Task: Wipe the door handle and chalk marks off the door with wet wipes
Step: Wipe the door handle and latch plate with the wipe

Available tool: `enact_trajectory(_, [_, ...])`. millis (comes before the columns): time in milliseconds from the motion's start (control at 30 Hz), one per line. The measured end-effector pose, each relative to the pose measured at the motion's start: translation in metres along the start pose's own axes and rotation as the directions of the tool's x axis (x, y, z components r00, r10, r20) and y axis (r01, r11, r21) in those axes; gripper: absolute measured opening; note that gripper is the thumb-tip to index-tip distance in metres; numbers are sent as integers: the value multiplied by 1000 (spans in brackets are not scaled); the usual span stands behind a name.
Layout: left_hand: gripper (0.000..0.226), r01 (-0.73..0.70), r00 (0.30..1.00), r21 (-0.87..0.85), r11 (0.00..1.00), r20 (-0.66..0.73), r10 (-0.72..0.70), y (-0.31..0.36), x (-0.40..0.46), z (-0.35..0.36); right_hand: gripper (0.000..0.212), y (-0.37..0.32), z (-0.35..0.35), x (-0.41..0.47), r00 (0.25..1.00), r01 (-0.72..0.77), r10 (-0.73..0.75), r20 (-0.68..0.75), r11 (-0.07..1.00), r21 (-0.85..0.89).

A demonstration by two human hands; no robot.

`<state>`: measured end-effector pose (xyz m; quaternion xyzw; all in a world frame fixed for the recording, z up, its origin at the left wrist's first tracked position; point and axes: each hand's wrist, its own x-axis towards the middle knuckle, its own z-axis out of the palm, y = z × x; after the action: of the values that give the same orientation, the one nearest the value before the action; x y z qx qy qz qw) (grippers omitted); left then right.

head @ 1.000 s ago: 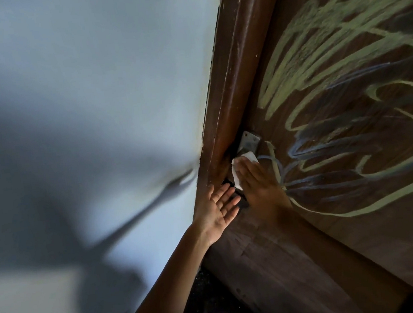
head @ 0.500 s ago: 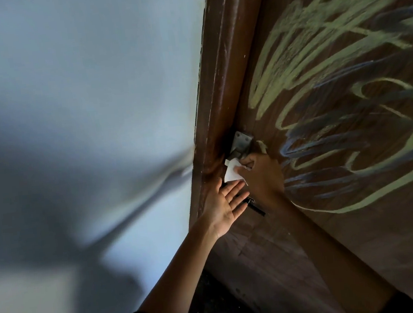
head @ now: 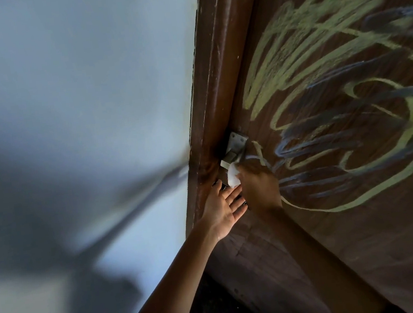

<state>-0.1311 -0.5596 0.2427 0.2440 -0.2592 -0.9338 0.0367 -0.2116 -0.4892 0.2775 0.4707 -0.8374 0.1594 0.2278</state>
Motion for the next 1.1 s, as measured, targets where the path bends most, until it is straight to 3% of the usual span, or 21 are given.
enact_trajectory(67, [57,-1,1000,-9,1000,0,1,1,-2,-2,28,10,10,-15,967,199,-222,-126,965,-168])
enact_trajectory(167, [55,-14,1000,-29,999,6,14,3,-3,-6,36,32,17,-40,903,351,-415,-107,859,-372])
enact_trajectory(233, [55,-17,1000,-44,999,4,18,2,-4,-8,45,36,17,-44,911,362,-413,-1,799,-480])
enact_trajectory(367, [56,-26,999,-12,1000,31,26,0,-7,-7,59,13,21,-20,949,313,-235,208,747,-586])
enact_trajectory(467, [55,-58,998,-12,998,30,59,5,-10,-12,63,-1,24,-2,952,298,-171,255,718,-629])
enact_trajectory(533, [56,-71,997,-29,997,26,71,9,-12,-15,60,-5,25,5,935,349,-216,282,703,-620])
enact_trajectory(700, [52,-75,997,-76,994,24,77,11,-15,-19,66,14,23,-4,916,394,-362,174,721,-570])
enact_trajectory(767, [52,-77,996,-80,994,31,80,9,-14,-21,63,30,20,-20,872,471,-447,200,656,-590])
enact_trajectory(867, [52,-76,997,-92,993,16,78,6,-12,-23,64,43,13,-33,828,516,-489,276,469,-717])
enact_trajectory(1000, [51,-66,998,-104,992,2,67,3,-10,-26,79,35,22,-18,826,506,-491,278,426,-750])
enact_trajectory(1100, [48,-74,997,-109,991,-24,71,3,-12,-30,67,21,32,-1,815,537,-465,346,382,-752])
